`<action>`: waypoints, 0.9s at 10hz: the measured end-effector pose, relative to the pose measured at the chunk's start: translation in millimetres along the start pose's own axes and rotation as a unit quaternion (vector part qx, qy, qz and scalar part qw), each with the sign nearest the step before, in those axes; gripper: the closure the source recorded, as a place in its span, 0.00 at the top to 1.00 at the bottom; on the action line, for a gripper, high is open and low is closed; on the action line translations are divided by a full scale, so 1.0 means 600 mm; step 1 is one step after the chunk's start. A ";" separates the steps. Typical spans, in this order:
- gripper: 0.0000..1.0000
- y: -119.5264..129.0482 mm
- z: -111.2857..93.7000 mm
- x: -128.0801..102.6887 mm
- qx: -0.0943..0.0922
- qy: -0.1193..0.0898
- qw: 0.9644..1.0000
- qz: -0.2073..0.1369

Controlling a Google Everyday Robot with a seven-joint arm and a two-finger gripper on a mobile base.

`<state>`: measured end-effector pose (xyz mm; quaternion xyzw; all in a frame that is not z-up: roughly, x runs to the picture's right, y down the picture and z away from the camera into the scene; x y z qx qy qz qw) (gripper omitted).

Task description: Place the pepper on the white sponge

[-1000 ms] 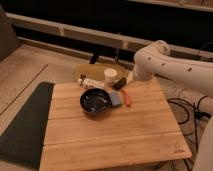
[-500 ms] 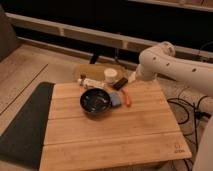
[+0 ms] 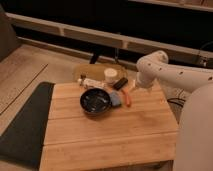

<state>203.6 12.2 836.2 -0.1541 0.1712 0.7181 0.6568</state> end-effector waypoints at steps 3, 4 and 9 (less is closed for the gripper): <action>0.65 -0.013 0.028 -0.024 0.006 0.011 1.000 -0.019; 0.65 -0.025 0.043 -0.032 0.009 0.014 1.000 -0.022; 0.65 -0.008 0.120 -0.031 -0.031 0.047 0.998 -0.031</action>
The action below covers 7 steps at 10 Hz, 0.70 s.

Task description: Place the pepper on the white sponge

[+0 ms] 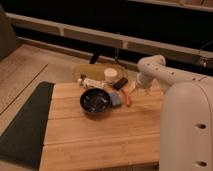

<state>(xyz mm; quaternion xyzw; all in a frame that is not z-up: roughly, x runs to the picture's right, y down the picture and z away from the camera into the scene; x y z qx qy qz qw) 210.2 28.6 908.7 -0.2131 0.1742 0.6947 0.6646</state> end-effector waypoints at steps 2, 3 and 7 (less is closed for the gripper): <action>0.65 0.023 0.033 0.005 -0.028 0.021 0.999 -0.008; 0.65 0.030 0.045 0.010 -0.035 0.031 0.999 -0.011; 0.65 0.038 0.085 0.033 -0.040 0.081 0.995 -0.036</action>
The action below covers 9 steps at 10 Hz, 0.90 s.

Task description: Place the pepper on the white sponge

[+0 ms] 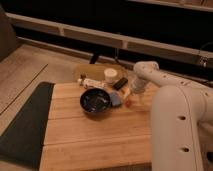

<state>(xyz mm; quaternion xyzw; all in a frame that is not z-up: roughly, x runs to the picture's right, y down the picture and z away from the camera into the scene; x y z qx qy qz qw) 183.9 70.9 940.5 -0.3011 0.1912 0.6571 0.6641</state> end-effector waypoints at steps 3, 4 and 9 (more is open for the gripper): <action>0.55 -0.009 0.007 -0.005 0.014 0.012 1.000 -0.008; 0.44 -0.012 0.007 -0.009 0.019 0.012 1.000 -0.010; 0.00 -0.019 0.011 -0.017 0.024 0.012 1.000 -0.005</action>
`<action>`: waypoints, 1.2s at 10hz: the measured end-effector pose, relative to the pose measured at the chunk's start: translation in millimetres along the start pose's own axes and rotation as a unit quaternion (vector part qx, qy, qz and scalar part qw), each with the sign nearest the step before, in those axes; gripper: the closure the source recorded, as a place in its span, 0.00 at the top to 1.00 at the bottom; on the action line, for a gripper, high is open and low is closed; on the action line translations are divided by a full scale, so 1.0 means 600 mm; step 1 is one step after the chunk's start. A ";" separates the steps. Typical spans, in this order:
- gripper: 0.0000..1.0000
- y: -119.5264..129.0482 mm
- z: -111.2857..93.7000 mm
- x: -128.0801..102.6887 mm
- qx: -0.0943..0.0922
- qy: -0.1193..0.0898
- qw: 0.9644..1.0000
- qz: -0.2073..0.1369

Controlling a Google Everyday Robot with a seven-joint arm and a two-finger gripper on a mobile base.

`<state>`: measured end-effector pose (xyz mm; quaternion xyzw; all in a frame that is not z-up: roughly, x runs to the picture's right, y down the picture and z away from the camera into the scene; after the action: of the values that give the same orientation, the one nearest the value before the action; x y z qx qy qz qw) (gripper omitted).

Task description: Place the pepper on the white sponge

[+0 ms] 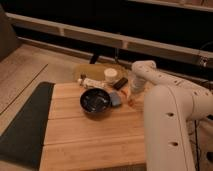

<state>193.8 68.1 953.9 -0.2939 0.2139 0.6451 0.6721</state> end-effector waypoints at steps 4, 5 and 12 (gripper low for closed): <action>0.00 -0.005 -0.022 -0.014 -0.001 -0.020 1.000 0.006; 0.00 -0.001 -0.033 -0.018 -0.002 -0.027 1.000 0.005; 0.00 0.100 -0.123 -0.042 -0.020 -0.076 0.995 -0.055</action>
<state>139.2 -0.3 909.3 -0.2686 0.1330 0.6321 0.7146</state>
